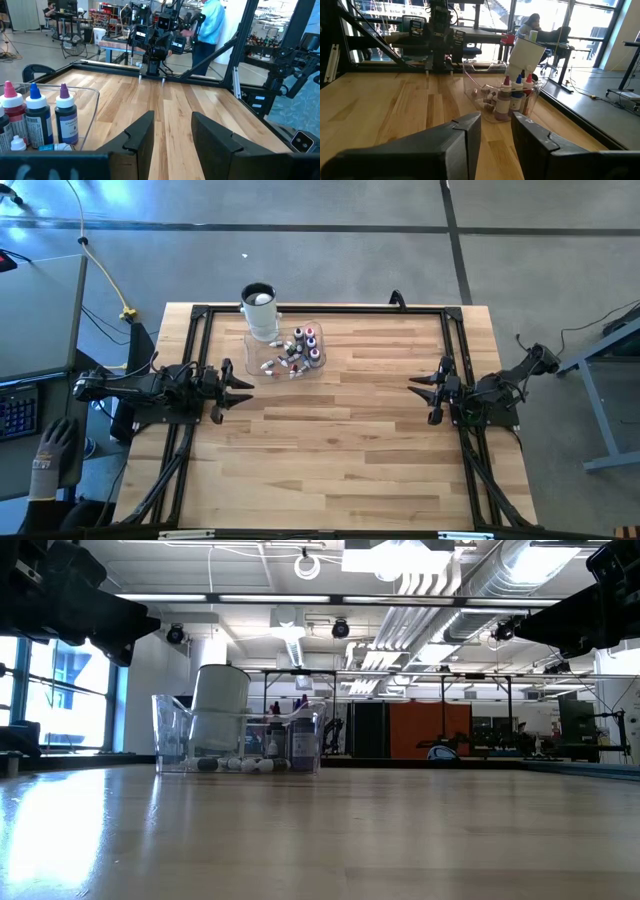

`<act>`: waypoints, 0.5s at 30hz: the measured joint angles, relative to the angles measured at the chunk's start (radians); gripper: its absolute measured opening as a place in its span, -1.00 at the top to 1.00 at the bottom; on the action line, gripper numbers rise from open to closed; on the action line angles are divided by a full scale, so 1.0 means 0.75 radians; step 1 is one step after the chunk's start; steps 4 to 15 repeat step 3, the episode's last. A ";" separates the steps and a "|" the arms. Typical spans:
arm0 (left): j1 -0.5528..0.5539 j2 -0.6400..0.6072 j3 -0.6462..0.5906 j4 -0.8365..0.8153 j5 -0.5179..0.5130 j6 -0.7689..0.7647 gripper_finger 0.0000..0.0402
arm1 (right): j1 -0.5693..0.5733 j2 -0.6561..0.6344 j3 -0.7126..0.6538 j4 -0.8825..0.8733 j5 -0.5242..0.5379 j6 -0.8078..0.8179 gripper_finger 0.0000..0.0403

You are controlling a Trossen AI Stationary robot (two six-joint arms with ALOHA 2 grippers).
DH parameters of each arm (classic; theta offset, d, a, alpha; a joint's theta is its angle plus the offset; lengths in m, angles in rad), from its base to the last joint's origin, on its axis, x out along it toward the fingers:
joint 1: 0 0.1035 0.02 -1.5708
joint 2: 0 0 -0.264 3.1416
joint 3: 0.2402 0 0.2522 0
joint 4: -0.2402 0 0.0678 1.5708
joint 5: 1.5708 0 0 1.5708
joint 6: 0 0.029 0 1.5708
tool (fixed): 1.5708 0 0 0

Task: Pick & Place food coloring
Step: Return to Home Position

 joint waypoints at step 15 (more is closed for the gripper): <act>0.000 0.000 0.000 0.000 0.000 0.000 0.36 | 0.000 0.000 0.000 0.000 0.000 0.000 0.50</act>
